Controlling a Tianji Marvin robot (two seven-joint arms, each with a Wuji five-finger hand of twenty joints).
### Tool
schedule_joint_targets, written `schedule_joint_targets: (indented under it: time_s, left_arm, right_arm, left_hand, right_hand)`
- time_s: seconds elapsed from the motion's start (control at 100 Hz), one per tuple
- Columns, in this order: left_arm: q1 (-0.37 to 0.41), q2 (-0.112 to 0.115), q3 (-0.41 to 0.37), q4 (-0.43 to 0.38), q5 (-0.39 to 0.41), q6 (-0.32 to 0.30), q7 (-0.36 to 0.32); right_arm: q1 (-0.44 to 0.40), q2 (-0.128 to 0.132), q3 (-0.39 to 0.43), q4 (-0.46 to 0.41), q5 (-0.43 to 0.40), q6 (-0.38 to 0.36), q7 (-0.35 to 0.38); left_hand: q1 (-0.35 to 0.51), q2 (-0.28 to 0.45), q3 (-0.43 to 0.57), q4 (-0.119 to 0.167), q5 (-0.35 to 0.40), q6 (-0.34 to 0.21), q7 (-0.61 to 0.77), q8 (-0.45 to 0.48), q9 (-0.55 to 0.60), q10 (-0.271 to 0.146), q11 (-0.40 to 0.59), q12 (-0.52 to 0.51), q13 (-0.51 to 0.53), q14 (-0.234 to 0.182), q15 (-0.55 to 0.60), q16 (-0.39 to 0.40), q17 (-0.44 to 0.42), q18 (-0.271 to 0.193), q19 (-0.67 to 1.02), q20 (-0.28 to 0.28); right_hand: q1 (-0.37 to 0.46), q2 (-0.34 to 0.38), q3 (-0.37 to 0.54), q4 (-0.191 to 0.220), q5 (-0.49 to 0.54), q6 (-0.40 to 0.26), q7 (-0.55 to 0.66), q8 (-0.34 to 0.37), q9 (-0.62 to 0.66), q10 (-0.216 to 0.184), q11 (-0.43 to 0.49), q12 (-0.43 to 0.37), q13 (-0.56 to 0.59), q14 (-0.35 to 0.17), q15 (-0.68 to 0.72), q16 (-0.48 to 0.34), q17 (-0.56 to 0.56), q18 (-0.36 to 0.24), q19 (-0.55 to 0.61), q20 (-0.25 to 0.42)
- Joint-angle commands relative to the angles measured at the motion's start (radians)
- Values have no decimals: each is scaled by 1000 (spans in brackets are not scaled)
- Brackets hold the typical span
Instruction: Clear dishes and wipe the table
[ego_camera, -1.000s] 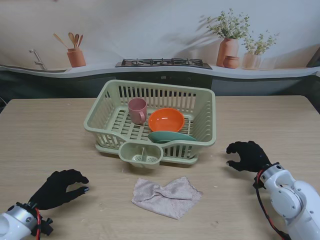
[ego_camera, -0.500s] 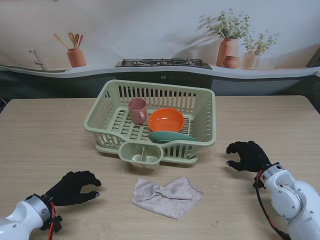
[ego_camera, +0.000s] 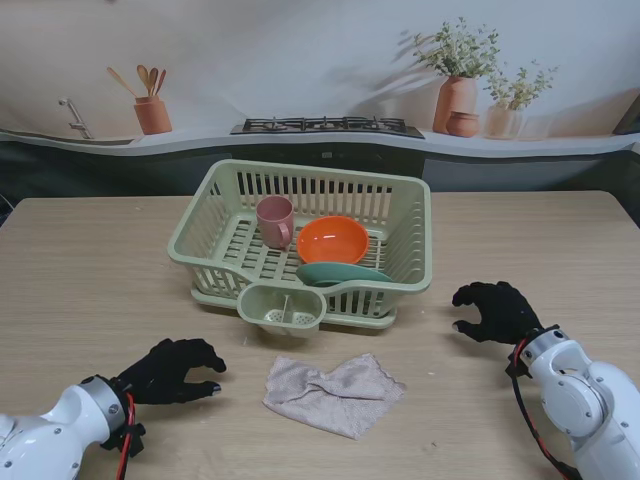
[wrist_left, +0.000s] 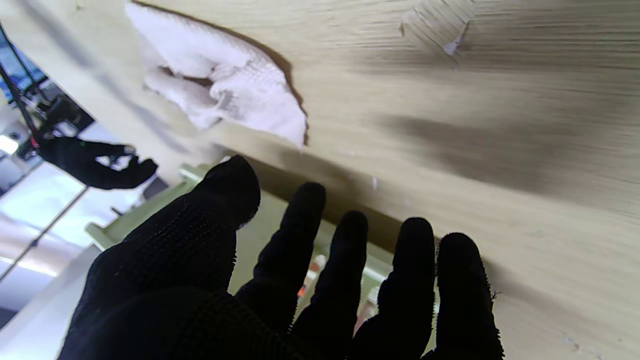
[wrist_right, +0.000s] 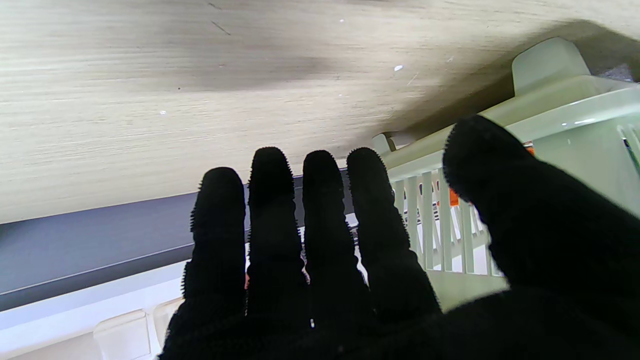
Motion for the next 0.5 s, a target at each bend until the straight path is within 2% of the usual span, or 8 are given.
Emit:
schedule_joint_targets:
  time_s: [0.0, 0.21, 0.49]
  left_arm:
    - [-10, 6, 14, -15, -8, 14, -24]
    - [-54, 13, 67, -12, -7, 38, -52]
    - [-150, 29, 183, 7, -13, 119, -117]
  right_arm:
    - [-8, -4, 2, -7, 0, -4, 14]
    - [-10, -5, 1, -8, 7, -4, 16]
    - [-15, -6, 3, -8, 11, 1, 14]
  left_hand:
    - [-28, -30, 44, -21, -36, -15, -16, -7, -23, -32, 6, -15, -28, -20, -10, -10, -18, -23, -25, -25]
    - [-56, -52, 55, -28, -52, -26, -21, -9, -39, -43, 10, -13, -35, -31, -11, -11, -8, -24, -18, -25]
    - [-76, -76, 72, -33, -79, -40, -26, -6, -64, -65, 9, -14, -46, -52, -18, -11, -18, -21, 2, -16]
  right_hand:
    - [-10, -28, -5, 29, 10, 19, -13, -6, -23, 8, -17, -15, -29, 12, -12, -17, -15, 25, -5, -11]
    - [-15, -22, -10, 28, 12, 18, -18, -6, -24, 8, -19, -14, -30, 12, -15, -18, -14, 29, -6, -11]
    - [-14, -20, -12, 29, 13, 17, -22, -4, -25, 6, -20, -14, -31, 11, -16, -19, -16, 30, -7, -11]
